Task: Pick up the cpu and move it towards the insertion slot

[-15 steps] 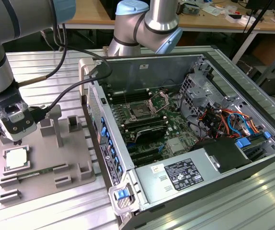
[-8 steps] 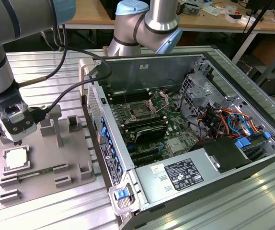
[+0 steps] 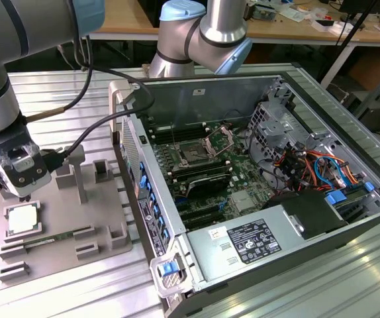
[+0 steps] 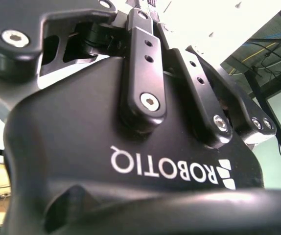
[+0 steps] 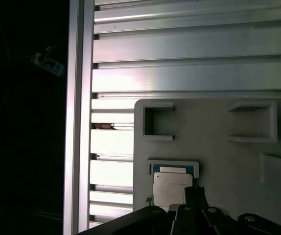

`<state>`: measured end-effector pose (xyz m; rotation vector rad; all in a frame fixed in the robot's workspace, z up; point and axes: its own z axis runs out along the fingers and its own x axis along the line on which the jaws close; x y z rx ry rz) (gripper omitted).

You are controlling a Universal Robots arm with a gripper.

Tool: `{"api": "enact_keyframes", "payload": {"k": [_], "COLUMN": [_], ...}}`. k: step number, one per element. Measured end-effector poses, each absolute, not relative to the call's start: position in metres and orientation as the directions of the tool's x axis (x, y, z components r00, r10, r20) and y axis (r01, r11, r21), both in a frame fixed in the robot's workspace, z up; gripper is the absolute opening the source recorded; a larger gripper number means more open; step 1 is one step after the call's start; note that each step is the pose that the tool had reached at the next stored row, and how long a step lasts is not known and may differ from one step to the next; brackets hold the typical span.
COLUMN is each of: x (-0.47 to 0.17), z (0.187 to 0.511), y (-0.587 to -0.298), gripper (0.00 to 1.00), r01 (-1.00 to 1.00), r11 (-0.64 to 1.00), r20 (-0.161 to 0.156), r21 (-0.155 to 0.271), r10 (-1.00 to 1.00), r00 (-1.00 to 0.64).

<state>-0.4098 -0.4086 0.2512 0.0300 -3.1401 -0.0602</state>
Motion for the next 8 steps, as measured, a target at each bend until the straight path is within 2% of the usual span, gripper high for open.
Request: {"api": "enact_keyframes", "payload": {"k": [8], "x": [-0.4104], "z": [0.2495], "y": [-0.4091], "gripper": [0.11], "r01": [-0.019], "r11": [0.999], "r20": [0.001], "r21": [0.038], "r10": [-0.019], "r00": [-1.000]}}
